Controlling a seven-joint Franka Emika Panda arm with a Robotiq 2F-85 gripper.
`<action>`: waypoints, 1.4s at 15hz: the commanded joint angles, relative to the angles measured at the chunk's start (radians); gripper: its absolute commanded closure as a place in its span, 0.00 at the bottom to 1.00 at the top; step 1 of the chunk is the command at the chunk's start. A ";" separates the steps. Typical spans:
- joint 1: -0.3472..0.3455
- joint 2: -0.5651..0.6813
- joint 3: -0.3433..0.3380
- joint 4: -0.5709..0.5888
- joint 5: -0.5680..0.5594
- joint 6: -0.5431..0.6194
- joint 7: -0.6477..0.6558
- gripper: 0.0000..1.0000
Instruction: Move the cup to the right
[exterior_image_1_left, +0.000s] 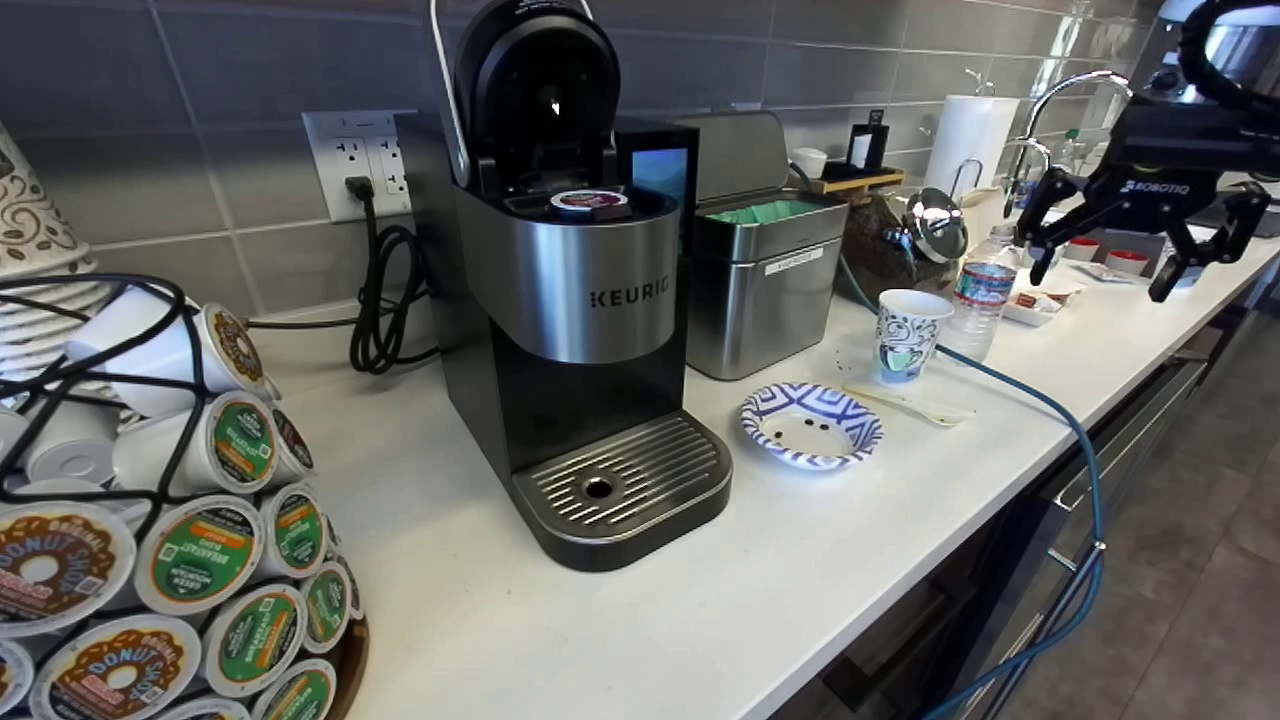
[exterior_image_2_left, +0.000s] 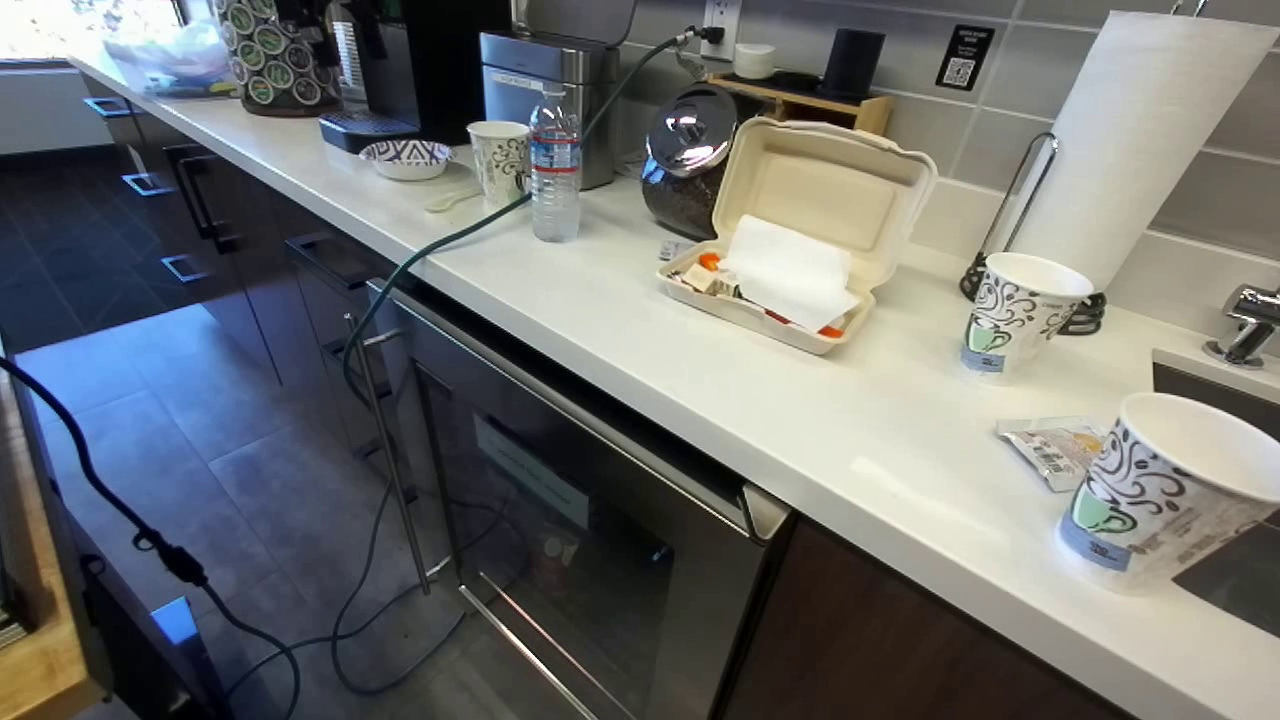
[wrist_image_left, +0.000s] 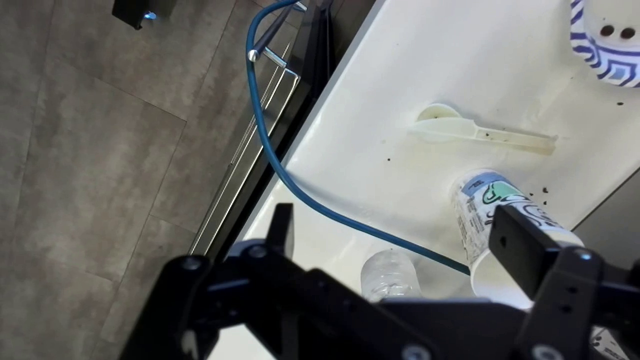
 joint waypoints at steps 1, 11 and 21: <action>0.052 0.041 -0.052 0.014 0.012 0.029 0.049 0.00; 0.102 0.262 -0.134 0.143 -0.033 0.114 0.107 0.00; 0.181 0.407 -0.225 0.305 -0.105 0.100 0.343 0.00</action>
